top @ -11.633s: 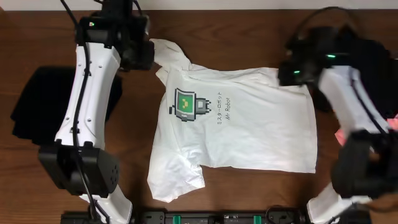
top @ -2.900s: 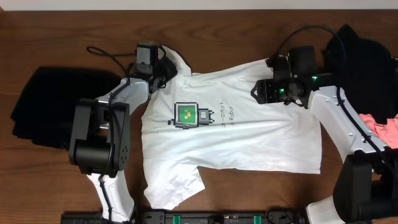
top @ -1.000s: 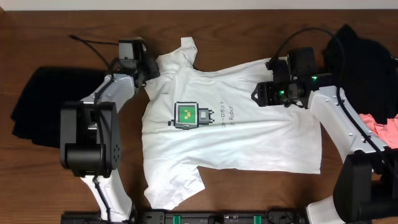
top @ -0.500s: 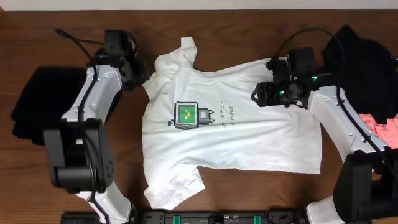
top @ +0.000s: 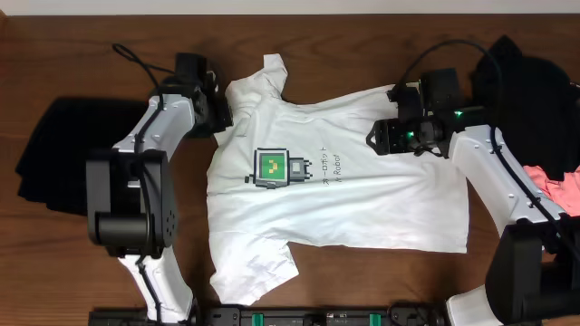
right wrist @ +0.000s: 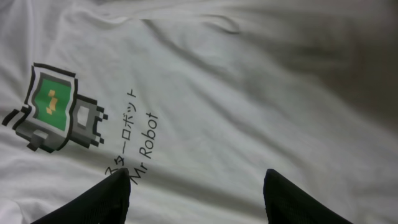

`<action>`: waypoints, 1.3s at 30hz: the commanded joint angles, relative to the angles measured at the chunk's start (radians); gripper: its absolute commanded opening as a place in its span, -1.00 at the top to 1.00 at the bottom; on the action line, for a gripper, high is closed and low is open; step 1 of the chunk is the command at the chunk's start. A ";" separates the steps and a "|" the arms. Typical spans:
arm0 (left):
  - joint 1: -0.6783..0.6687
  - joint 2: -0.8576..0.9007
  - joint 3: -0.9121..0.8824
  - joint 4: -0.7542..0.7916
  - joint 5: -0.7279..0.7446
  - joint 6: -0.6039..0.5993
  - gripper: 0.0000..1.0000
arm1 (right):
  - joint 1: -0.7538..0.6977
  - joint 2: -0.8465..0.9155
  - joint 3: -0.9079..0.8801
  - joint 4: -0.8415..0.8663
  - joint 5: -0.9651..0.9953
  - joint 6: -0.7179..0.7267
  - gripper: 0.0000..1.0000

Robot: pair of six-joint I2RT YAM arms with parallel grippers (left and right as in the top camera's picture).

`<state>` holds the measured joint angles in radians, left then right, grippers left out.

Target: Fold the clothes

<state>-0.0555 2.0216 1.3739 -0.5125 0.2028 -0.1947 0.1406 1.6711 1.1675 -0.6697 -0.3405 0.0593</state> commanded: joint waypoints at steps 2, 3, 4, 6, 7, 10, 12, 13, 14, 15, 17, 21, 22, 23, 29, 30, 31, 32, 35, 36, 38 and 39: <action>-0.002 0.051 -0.010 0.016 -0.004 0.046 0.88 | 0.010 0.004 -0.003 0.001 0.000 -0.005 -0.33; -0.002 0.064 -0.010 0.026 -0.006 0.046 0.88 | 0.010 0.004 -0.003 0.001 0.000 -0.005 -0.32; -0.002 0.079 -0.010 0.042 -0.010 0.051 0.88 | 0.010 0.004 -0.003 0.001 0.000 -0.005 -0.33; -0.002 0.111 -0.010 0.079 -0.024 0.070 0.88 | 0.010 0.004 -0.003 0.001 0.000 -0.004 -0.33; -0.002 0.131 -0.010 0.103 -0.043 0.071 0.88 | 0.010 0.004 -0.003 0.001 0.000 -0.004 -0.33; -0.001 0.187 -0.010 0.195 -0.114 0.081 0.88 | 0.011 0.004 -0.003 -0.001 0.000 -0.004 -0.32; 0.000 0.220 -0.008 0.265 -0.133 0.102 0.88 | 0.010 0.004 -0.003 -0.003 0.000 -0.004 -0.32; 0.001 0.233 -0.006 0.298 -0.137 0.109 0.88 | 0.010 0.004 -0.003 -0.005 0.000 -0.004 -0.32; 0.001 0.243 -0.002 0.336 -0.137 0.109 0.88 | 0.011 0.004 -0.003 -0.009 0.000 -0.004 -0.32; 0.001 0.247 0.002 0.357 -0.137 0.109 0.88 | 0.011 0.004 -0.003 -0.013 0.000 -0.004 -0.32; 0.001 0.247 0.012 0.396 -0.137 0.121 0.88 | 0.010 0.004 -0.003 -0.024 0.000 -0.004 -0.31; 0.006 0.247 0.069 0.347 -0.201 0.131 0.88 | 0.010 0.004 -0.003 -0.034 0.025 -0.005 -0.33; 0.009 0.247 0.082 0.313 -0.223 0.131 0.88 | 0.010 0.004 -0.003 -0.034 0.044 -0.004 -0.33; 0.012 0.247 0.090 0.285 -0.241 0.131 0.88 | 0.010 0.004 -0.003 -0.030 0.072 -0.004 -0.33; 0.050 0.247 0.092 0.103 -0.324 0.130 0.88 | 0.010 0.005 -0.003 -0.003 0.215 0.026 -0.12; 0.058 0.247 0.092 0.079 -0.324 0.129 0.88 | 0.010 0.008 -0.003 0.006 0.218 0.030 -0.08; 0.065 0.247 0.092 0.058 -0.324 0.118 0.88 | 0.010 0.010 -0.003 0.014 0.219 0.035 -0.04; 0.072 0.247 0.092 0.039 -0.324 0.108 0.89 | 0.010 0.014 -0.003 0.024 0.218 0.043 0.03; 0.089 0.247 0.092 0.001 -0.323 0.088 0.88 | 0.010 0.037 -0.003 0.050 0.217 0.076 0.12; 0.091 0.245 0.092 -0.002 -0.319 0.089 0.88 | 0.010 0.050 -0.003 0.055 0.217 0.087 0.12; 0.092 0.232 0.092 -0.005 -0.320 0.098 0.88 | 0.010 0.085 -0.003 0.066 0.198 0.093 0.18; 0.092 0.220 0.092 -0.007 -0.320 0.101 0.88 | 0.010 0.100 -0.003 0.069 0.188 0.093 0.24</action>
<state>0.0166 2.1838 1.5249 -0.4713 -0.0696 -0.0929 0.1406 1.7168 1.1675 -0.6067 -0.1436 0.1215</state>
